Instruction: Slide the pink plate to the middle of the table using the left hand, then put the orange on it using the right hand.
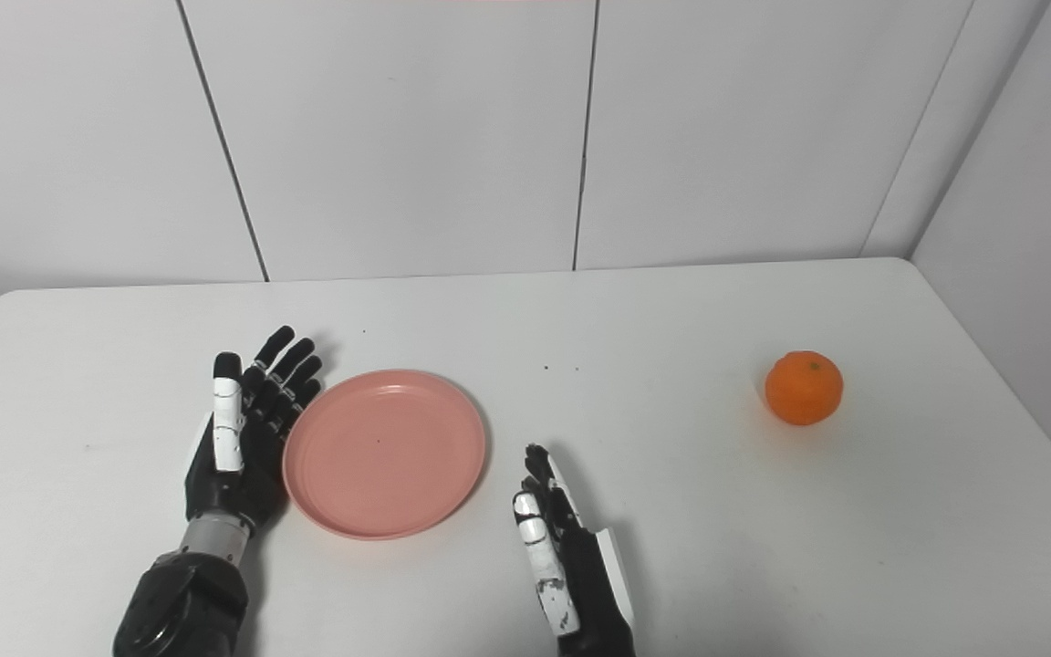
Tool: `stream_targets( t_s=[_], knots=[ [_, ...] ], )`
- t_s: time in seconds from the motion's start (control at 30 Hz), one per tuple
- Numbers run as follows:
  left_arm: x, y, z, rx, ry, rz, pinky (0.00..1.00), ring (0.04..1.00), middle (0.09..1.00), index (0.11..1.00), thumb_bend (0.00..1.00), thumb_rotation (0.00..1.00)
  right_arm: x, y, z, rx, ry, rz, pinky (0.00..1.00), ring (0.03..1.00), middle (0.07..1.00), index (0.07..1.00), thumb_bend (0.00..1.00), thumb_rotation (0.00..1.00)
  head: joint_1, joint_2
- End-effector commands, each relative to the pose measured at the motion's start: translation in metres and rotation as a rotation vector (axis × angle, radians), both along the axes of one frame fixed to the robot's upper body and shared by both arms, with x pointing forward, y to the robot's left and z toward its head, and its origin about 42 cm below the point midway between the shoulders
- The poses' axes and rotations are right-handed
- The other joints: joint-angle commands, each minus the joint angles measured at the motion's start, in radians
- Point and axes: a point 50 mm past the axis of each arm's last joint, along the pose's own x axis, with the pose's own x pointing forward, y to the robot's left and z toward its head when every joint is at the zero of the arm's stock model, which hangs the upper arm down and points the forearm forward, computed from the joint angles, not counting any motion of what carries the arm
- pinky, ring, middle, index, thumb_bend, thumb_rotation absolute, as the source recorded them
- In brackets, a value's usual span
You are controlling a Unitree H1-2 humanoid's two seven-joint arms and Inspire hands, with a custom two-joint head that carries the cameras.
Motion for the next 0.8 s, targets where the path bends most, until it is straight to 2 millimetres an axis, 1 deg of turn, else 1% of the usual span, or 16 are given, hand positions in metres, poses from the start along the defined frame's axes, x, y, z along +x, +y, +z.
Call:
stream_targets(
  t_s=[0.0, 0.13, 0.23, 0.27, 0.33, 0.37, 0.4, 0.43, 0.5, 0.67, 0.77],
  knots=[
    [-0.002, -0.002, -0.01, -0.004, 0.052, -0.013, 0.97, 0.915, 0.878, 0.852, 0.91, 0.84, -0.029, 0.008, -0.013, 0.058, 0.081, -0.063, 0.98, 0.95, 0.958, 0.947, 0.71, 1.0, 0.0, -0.001],
    [-0.002, 0.001, -0.01, -0.001, 0.058, -0.009, 0.97, 0.914, 0.884, 0.849, 0.91, 0.84, -0.029, 0.002, -0.009, 0.079, 0.054, -0.103, 0.98, 0.959, 0.96, 0.949, 0.74, 1.0, 0.0, -0.001],
    [-0.002, 0.002, -0.011, -0.001, 0.062, -0.004, 0.97, 0.912, 0.888, 0.852, 0.93, 0.83, -0.029, -0.003, -0.002, 0.087, 0.027, -0.143, 0.98, 0.954, 0.947, 0.939, 0.76, 1.0, 0.0, -0.001],
    [-0.002, 0.002, -0.011, 0.0, 0.063, -0.004, 0.97, 0.913, 0.891, 0.855, 0.93, 0.83, -0.029, -0.005, 0.002, 0.087, 0.014, -0.157, 0.95, 0.927, 0.92, 0.925, 0.76, 0.99, -0.006, -0.004],
    [-0.001, 0.003, -0.011, 0.001, 0.063, -0.006, 0.97, 0.913, 0.892, 0.856, 0.93, 0.83, -0.029, -0.009, 0.008, 0.085, -0.008, -0.185, 0.94, 0.914, 0.909, 0.919, 0.76, 0.99, -0.01, -0.006],
    [-0.001, 0.003, -0.011, 0.001, 0.063, -0.007, 0.97, 0.915, 0.894, 0.858, 0.93, 0.83, -0.028, -0.011, 0.011, 0.084, -0.016, -0.197, 0.89, 0.863, 0.865, 0.893, 0.77, 0.97, -0.01, -0.006],
    [-0.001, 0.003, -0.012, 0.001, 0.064, -0.009, 0.97, 0.915, 0.895, 0.858, 0.93, 0.83, -0.027, -0.014, 0.016, 0.078, -0.036, -0.224, 0.87, 0.845, 0.85, 0.885, 0.77, 0.97, -0.013, -0.008],
    [0.0, 0.003, -0.012, 0.001, 0.064, -0.01, 0.97, 0.914, 0.894, 0.861, 0.93, 0.83, -0.027, -0.017, 0.02, 0.074, -0.05, -0.242, 0.83, 0.808, 0.818, 0.864, 0.78, 0.96, -0.014, -0.008],
    [0.001, 0.003, -0.012, 0.006, 0.064, -0.014, 0.96, 0.912, 0.892, 0.866, 0.93, 0.83, -0.025, -0.024, 0.03, 0.065, -0.083, -0.27, 0.79, 0.784, 0.804, 0.848, 0.8, 0.96, -0.017, -0.01],
    [0.004, 0.004, -0.012, 0.004, 0.062, -0.021, 0.96, 0.911, 0.889, 0.862, 0.93, 0.83, -0.022, -0.05, 0.049, -0.006, -0.121, -0.277, 0.79, 0.79, 0.813, 0.839, 0.82, 0.95, -0.035, -0.013],
    [0.005, 0.004, -0.012, 0.0, 0.062, -0.022, 0.97, 0.913, 0.889, 0.852, 0.92, 0.82, -0.018, -0.062, 0.055, -0.054, -0.135, -0.265, 0.78, 0.784, 0.81, 0.831, 0.84, 0.95, -0.038, -0.012]
  ],
)
